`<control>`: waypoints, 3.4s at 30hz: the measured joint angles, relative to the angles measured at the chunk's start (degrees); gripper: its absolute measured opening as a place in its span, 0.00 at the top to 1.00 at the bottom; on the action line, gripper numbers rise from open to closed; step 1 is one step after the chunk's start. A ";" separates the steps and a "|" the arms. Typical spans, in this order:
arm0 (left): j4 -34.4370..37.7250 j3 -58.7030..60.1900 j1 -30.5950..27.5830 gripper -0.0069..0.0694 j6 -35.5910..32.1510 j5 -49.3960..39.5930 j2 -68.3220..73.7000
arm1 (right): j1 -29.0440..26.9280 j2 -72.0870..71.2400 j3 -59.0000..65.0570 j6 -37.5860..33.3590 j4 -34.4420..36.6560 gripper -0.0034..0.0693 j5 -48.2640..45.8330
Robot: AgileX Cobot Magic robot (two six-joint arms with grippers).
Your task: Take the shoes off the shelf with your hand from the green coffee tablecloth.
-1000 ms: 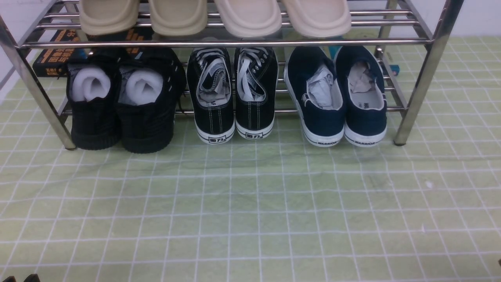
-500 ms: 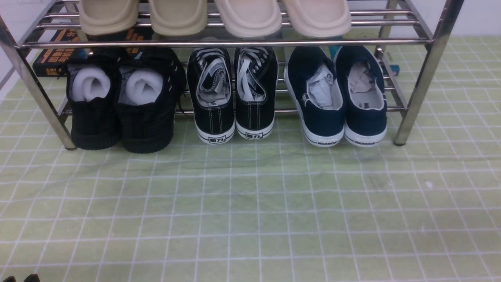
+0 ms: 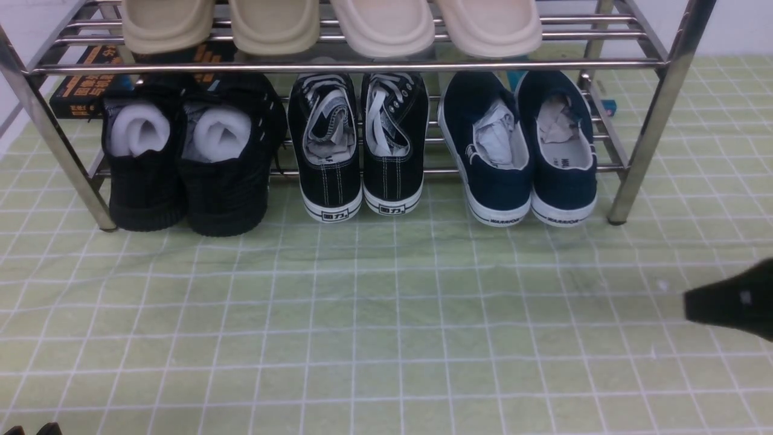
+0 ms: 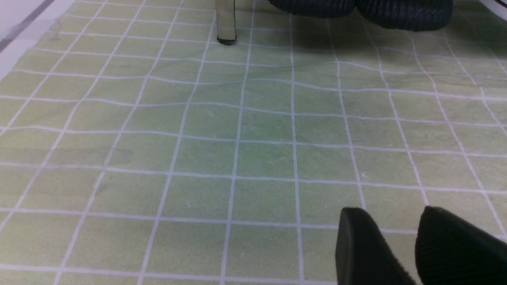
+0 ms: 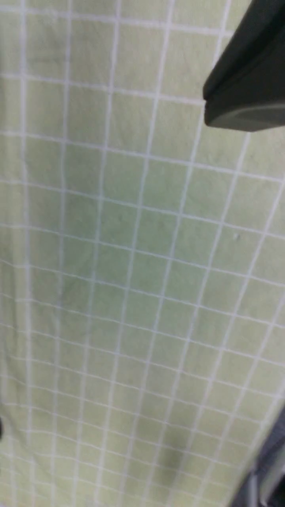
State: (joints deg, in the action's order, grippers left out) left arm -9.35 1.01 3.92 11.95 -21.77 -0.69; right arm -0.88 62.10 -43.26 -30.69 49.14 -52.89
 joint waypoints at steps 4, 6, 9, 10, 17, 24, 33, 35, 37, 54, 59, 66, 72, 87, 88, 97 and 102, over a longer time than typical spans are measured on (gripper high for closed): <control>0.00 0.00 0.00 0.59 0.00 0.00 0.00 | 0.52 8.07 -6.63 -7.80 7.28 0.93 -8.31; 0.00 0.00 0.00 0.59 0.00 0.00 0.00 | 1.20 9.73 -9.21 -10.09 9.25 0.93 -10.37; 0.00 0.00 0.00 0.59 0.00 0.00 0.00 | 5.67 12.67 -15.57 -12.46 10.93 0.92 -12.61; 0.00 0.00 0.00 0.59 0.00 0.00 0.00 | 7.51 13.26 -17.75 -12.55 10.56 0.91 -12.65; 0.00 0.00 0.00 0.59 0.00 0.00 0.00 | 20.81 18.16 -32.86 3.62 -8.87 0.90 -8.35; 0.00 0.00 0.00 0.59 0.00 0.00 0.00 | 30.39 28.34 -43.08 30.25 -34.99 0.83 -7.34; 0.00 0.00 0.00 0.59 0.00 0.00 0.00 | 34.50 42.09 -53.36 42.30 -47.17 0.56 -6.32; 0.00 0.00 0.00 0.59 0.00 0.00 0.00 | 34.55 45.57 -56.56 44.42 -49.53 0.46 -6.04; 0.00 0.00 0.00 0.59 0.00 0.00 0.00 | 34.55 47.65 -58.27 45.84 -51.26 0.40 -6.05; 0.00 0.00 0.00 0.59 0.00 0.00 0.00 | 34.62 54.01 -61.17 50.57 -64.90 0.30 3.50; 0.00 0.00 0.00 0.59 0.00 0.00 0.00 | 34.62 55.65 -61.17 50.57 -66.15 0.29 5.12; 0.00 0.00 0.00 0.59 0.00 0.00 0.00 | 34.62 58.75 -61.17 50.71 -67.35 0.32 5.57; 0.00 0.00 0.00 0.59 0.00 -0.05 0.00 | 34.62 58.88 -61.17 50.95 -67.81 0.59 5.60; 0.00 0.00 0.00 0.59 0.00 -0.05 0.00 | 34.72 57.14 -61.11 50.41 -65.62 0.90 1.91; 0.00 0.00 0.00 0.59 0.00 -0.05 0.00 | 34.72 56.53 -61.11 49.93 -65.06 0.90 1.19; 0.00 0.00 0.00 0.59 0.00 -0.05 0.00 | 34.72 48.94 -61.11 43.39 -55.43 0.90 -6.03; 0.00 0.00 0.00 0.59 0.00 -0.05 0.00 | 34.72 45.98 -61.11 43.25 -51.43 0.90 -11.05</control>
State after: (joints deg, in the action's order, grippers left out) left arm -9.35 1.01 3.92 11.95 -21.82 -0.69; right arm 33.85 108.09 -104.36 12.56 -2.29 -63.94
